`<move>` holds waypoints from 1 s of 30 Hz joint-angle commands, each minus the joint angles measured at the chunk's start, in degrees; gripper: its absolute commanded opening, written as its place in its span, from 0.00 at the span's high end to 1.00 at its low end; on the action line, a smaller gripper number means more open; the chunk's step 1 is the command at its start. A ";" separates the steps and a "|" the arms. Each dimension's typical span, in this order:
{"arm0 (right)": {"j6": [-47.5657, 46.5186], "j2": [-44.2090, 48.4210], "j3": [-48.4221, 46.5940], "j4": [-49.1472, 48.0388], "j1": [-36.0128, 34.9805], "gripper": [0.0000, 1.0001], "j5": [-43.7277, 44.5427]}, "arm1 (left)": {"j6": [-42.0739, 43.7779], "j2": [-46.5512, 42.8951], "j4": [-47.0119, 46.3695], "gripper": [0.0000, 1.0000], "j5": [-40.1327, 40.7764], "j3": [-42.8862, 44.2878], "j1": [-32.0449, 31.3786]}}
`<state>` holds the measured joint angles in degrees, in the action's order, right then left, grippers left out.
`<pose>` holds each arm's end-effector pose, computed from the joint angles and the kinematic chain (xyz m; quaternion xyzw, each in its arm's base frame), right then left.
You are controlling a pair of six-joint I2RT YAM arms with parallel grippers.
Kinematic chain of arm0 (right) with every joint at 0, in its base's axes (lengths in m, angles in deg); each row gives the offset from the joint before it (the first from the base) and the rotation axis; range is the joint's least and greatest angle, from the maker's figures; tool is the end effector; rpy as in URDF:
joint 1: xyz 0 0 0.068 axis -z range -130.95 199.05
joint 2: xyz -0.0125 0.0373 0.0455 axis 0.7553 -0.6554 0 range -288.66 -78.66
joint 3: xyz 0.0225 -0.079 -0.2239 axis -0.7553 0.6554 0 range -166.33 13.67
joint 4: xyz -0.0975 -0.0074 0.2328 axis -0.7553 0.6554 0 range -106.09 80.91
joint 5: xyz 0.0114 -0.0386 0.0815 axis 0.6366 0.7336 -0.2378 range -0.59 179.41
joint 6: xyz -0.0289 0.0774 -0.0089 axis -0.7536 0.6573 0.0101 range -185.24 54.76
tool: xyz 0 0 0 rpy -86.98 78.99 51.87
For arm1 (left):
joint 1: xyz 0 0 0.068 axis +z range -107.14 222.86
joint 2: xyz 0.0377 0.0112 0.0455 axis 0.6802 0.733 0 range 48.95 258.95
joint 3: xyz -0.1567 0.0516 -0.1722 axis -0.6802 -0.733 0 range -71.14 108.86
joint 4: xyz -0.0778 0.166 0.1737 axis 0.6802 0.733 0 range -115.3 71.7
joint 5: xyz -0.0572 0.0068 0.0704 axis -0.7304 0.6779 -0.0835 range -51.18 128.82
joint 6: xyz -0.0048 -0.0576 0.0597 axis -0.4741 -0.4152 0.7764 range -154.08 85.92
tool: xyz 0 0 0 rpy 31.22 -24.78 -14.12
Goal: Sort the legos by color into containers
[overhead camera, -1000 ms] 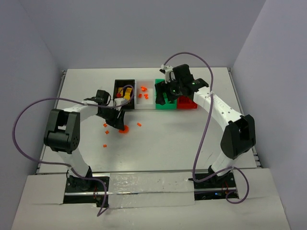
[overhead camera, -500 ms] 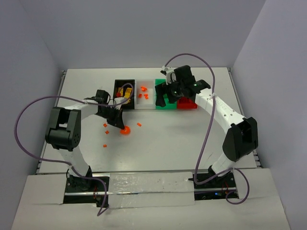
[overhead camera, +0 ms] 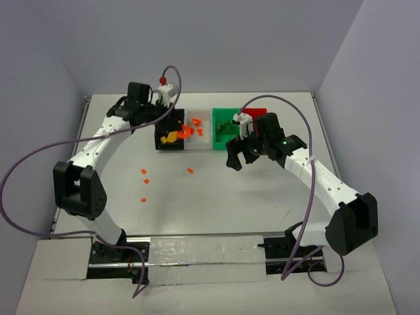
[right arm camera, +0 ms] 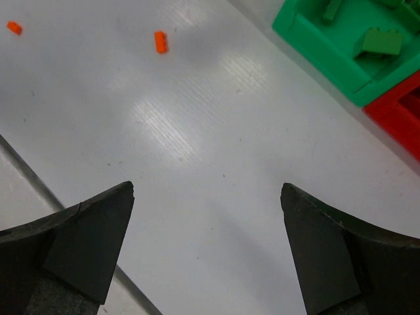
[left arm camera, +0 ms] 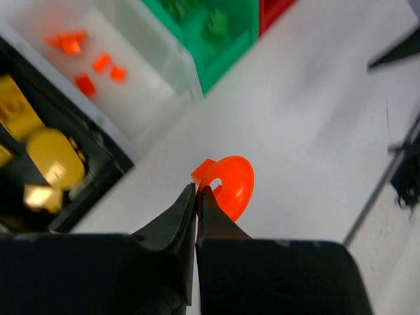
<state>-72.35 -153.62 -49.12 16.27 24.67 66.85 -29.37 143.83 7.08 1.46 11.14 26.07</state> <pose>0.2654 0.1508 0.2441 -0.3182 0.8501 0.2352 0.3476 0.3467 -0.1507 0.2551 0.2837 0.8369 -0.3324 0.3295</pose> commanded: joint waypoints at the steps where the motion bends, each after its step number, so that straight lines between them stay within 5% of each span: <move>1: -2.72 3.58 2.81 -2.49 0.12 0.00 -0.15 | -8.63 8.22 -6.18 1.00 8.68 9.23 -3.40; 11: -4.93 4.69 3.82 -0.99 -0.33 0.00 1.64 | -9.54 27.33 -4.83 0.99 17.79 29.36 -6.59; 16: -4.93 3.59 4.17 -2.03 -2.07 0.02 3.57 | -9.21 30.59 -5.13 0.81 21.12 32.33 -6.50; 18: -4.81 2.81 4.04 -2.76 -3.96 0.03 5.94 | -8.71 30.99 -3.96 0.64 20.96 33.84 -6.50; 20: -4.55 1.92 3.49 -3.21 -4.99 0.03 7.12 | -8.40 30.95 -3.25 0.46 20.80 34.89 -6.50; 23: -3.94 -0.87 1.84 -3.81 -7.27 0.05 8.75 | -8.37 29.59 -1.17 0.37 19.82 37.03 -6.21; 27: -2.18 -6.30 -1.08 -5.83 -10.75 0.11 11.13 | -10.29 23.59 2.66 0.36 17.80 40.09 -4.31; 30: 0.47 -12.46 -5.62 -5.94 -14.71 0.16 14.65 | -12.18 12.74 4.25 0.37 15.92 33.78 -0.70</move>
<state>-75.05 -160.91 -48.46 13.40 13.89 76.42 -38.89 171.83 8.45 20.09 46.74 21.19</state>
